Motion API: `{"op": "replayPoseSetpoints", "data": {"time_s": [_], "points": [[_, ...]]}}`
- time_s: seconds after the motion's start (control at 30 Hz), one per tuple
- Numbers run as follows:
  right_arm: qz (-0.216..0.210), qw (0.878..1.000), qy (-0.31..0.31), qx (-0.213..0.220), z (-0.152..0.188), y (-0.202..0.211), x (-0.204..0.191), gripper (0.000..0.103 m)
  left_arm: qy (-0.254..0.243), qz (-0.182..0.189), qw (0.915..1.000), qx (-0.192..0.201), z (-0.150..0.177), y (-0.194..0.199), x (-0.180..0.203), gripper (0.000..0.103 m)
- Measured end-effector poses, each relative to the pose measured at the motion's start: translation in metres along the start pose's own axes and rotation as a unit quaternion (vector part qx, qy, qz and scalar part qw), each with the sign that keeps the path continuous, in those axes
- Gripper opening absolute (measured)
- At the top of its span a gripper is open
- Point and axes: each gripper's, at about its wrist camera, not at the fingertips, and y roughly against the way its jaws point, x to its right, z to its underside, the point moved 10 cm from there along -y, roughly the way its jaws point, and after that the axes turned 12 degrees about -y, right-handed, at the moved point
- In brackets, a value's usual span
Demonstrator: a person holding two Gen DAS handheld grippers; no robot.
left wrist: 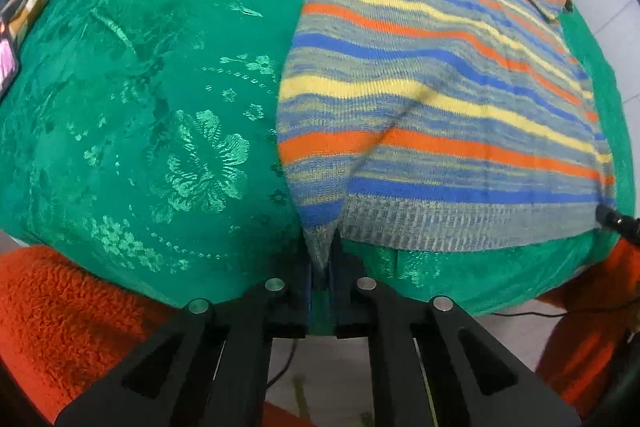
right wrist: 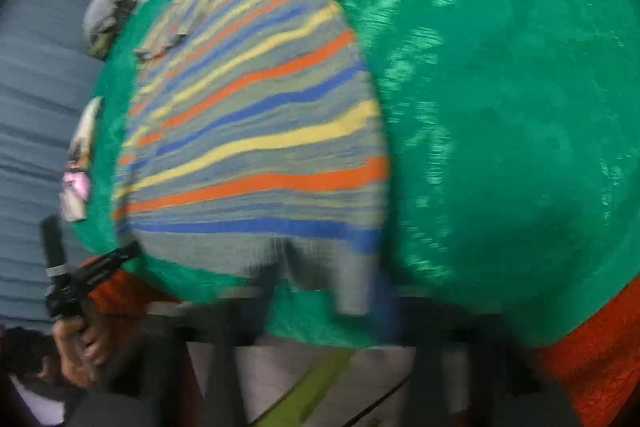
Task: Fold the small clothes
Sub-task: 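Grasp the striped sweater's hem corners with both grippers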
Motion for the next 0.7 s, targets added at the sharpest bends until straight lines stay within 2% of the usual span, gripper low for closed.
{"op": "replayPoseSetpoints", "data": {"time_s": [0.17, 0.43, 0.7], "points": [[0.005, 1.000, 0.025, 0.000, 0.014, 0.033, -0.005, 0.006, 0.010, 0.044, 0.9988, 0.017, 0.015, 0.036, -0.013, 0.004], [0.050, 0.998, 0.027, -0.038, 0.038, 0.024, 0.011, 0.006, -0.013, 0.010, 0.9993, -0.033, 0.029, 0.032, -0.013, 0.003], [0.073, 0.996, 0.013, -0.047, 0.036, 0.019, 0.029, 0.005, 0.006, -0.004, 0.9982, -0.060, 0.035, 0.015, -0.007, 0.003]]}}
